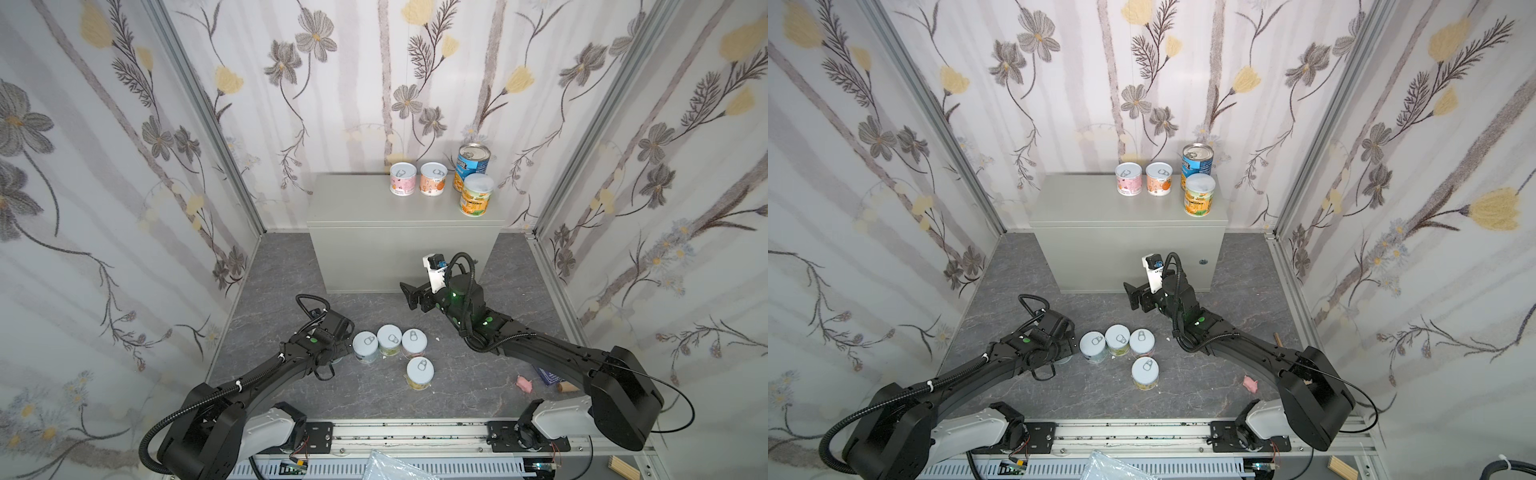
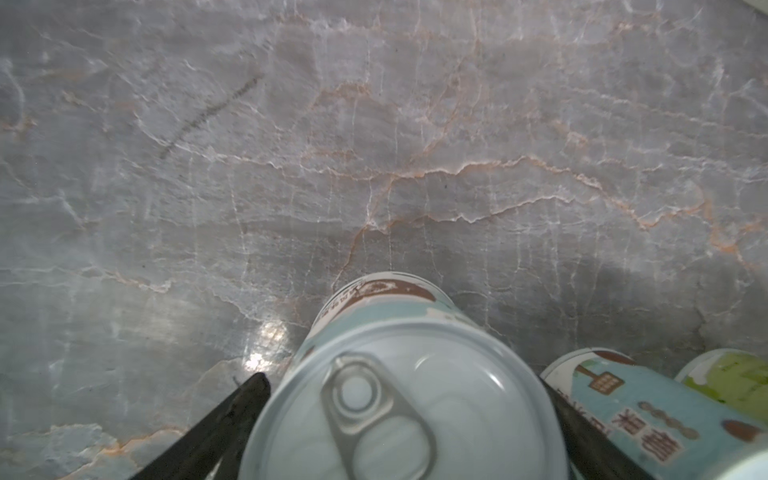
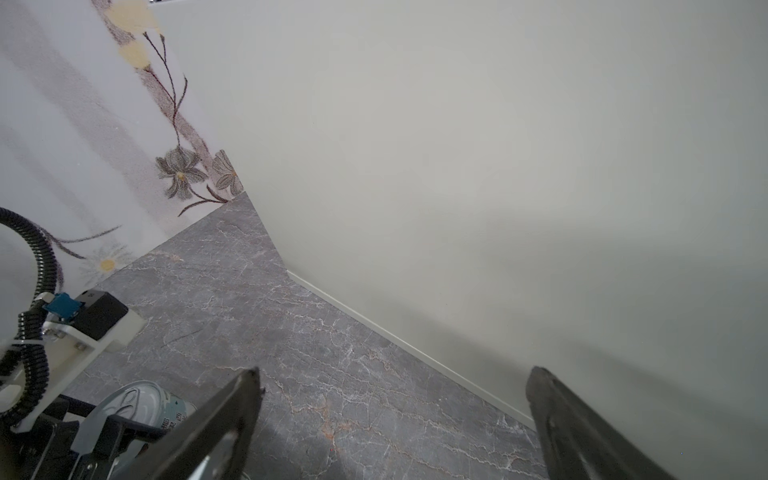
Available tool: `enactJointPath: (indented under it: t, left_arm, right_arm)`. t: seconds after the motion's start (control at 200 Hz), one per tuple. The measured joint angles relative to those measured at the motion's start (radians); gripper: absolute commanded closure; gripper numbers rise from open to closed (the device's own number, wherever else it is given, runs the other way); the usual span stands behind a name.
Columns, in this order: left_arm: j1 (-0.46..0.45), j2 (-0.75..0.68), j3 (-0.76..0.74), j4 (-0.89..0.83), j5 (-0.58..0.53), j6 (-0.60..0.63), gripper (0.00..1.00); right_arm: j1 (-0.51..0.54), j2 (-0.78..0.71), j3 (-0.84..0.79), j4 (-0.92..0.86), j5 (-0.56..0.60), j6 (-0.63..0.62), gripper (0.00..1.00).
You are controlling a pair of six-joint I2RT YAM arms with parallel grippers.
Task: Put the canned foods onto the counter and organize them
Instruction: 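Lower the open left gripper over the pale teal-labelled floor can, then close the left gripper on the pale teal-labelled can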
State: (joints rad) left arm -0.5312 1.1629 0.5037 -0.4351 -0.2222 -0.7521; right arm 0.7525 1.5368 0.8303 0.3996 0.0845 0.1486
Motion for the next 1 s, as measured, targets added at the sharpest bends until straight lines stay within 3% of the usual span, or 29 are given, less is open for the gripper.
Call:
enactJointPath:
  t: [0.53, 0.999]
  left_arm:
    - [-0.127, 0.003, -0.135, 0.246, -0.301, -0.018, 0.07]
    - [-0.129, 0.003, -0.193, 0.379, -0.323, 0.015, 0.26]
  right_arm:
    - [0.0, 0.001, 0.007, -0.019, 0.0, 0.0, 0.0]
    - [0.001, -0.005, 0.009, -0.04, 0.001, -0.004, 0.0]
